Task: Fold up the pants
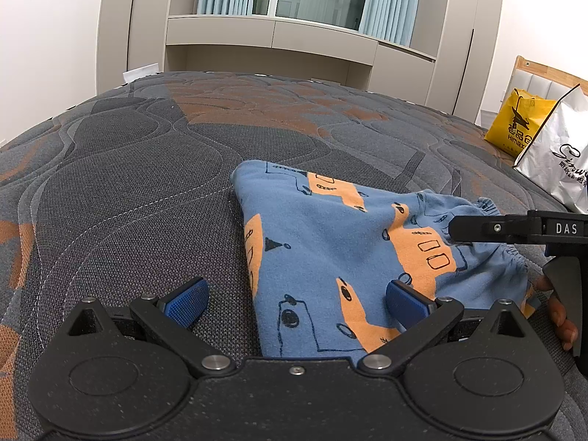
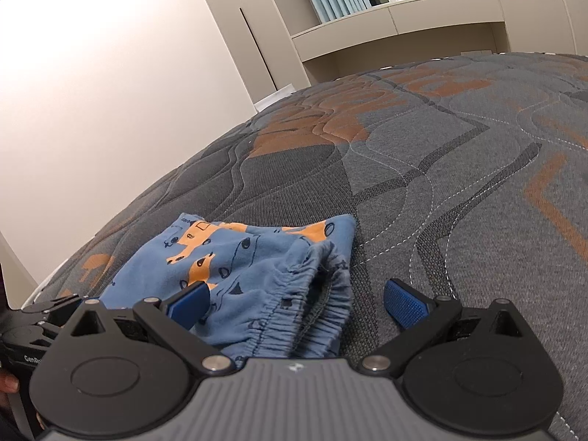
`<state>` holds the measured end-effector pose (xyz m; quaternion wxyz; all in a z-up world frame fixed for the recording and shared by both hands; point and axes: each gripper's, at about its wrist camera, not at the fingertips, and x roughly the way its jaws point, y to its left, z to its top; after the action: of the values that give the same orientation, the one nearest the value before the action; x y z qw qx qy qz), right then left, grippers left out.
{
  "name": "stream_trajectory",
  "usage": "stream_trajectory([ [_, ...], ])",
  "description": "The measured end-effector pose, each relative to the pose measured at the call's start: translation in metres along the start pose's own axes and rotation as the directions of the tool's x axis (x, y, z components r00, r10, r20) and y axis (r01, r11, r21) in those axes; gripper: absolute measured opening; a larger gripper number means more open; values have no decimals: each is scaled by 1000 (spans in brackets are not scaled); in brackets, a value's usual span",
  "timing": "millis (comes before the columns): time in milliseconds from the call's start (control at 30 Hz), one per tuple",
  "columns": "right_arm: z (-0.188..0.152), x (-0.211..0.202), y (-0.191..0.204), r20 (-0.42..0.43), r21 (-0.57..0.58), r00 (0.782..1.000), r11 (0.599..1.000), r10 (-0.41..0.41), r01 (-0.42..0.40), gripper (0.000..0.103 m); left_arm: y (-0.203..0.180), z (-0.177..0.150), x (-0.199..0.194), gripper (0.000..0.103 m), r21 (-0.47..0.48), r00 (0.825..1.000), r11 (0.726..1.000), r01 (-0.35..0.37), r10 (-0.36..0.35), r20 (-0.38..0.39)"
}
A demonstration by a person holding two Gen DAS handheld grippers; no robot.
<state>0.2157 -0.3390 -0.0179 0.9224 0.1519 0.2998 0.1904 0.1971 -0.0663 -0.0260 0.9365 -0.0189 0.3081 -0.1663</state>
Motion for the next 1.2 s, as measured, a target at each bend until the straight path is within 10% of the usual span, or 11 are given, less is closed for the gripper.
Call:
stream_trajectory([
  [300, -2, -5, -7, 25, 50, 999, 998, 28, -29, 102, 3, -1, -2, 102, -12, 1000, 1000, 9, -9, 10],
  [533, -7, -13, -13, 67, 116, 997, 993, -27, 19, 75, 5, -2, -8, 102, -19, 1000, 1000, 18, -18, 20],
  [733, -14, -16, -11, 70, 142, 998, 990, -8, -2, 45, 14, -2, -17, 89, -77, 998, 996, 49, -47, 29],
  [1200, -20, -20, 2, 100, 99, 995, 995, -32, 22, 33, 17, -4, -28, 40, -159, 997, 985, 68, -63, 34],
])
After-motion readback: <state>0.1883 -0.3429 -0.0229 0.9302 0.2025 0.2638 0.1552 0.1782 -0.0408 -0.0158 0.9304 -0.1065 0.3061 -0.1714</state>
